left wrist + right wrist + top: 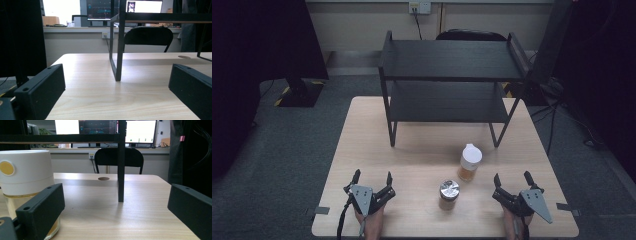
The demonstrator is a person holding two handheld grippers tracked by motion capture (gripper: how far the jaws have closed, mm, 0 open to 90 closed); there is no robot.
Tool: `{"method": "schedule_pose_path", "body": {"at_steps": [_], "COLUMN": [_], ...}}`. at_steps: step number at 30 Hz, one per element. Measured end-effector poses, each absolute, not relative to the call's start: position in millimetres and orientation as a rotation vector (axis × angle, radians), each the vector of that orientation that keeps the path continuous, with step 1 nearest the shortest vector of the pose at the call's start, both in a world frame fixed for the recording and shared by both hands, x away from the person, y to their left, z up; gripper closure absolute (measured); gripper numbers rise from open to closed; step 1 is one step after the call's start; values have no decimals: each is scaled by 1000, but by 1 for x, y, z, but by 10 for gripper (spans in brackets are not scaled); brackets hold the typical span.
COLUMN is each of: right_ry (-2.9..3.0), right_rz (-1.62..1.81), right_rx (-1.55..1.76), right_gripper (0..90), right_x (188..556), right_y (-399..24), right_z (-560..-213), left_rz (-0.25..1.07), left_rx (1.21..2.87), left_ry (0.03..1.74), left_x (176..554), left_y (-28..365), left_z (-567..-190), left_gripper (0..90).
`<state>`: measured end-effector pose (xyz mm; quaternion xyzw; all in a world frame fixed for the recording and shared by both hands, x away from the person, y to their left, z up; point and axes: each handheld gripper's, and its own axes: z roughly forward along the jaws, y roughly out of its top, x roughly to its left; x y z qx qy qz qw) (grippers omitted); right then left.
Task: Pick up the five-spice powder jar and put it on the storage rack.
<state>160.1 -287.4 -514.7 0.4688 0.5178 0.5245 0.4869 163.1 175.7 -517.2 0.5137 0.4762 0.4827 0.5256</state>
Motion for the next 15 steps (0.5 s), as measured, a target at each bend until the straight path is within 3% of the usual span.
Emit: {"method": "schedule_pose_path", "body": {"at_steps": [9,15], "right_ry": [1260,1262], "right_rz": [1276,1277], "right_rx": [1140,1139], "right_gripper": [0,0], "right_x": [160,160], "right_y": [-287,-288], "right_z": [-515,-515], "left_rz": [1057,1063], "left_rx": [1302,1287], "left_ry": [1146,1127], "left_x": [162,157], "left_y": [181,179], "left_z": [-503,-498], "left_gripper": [3,3]}}
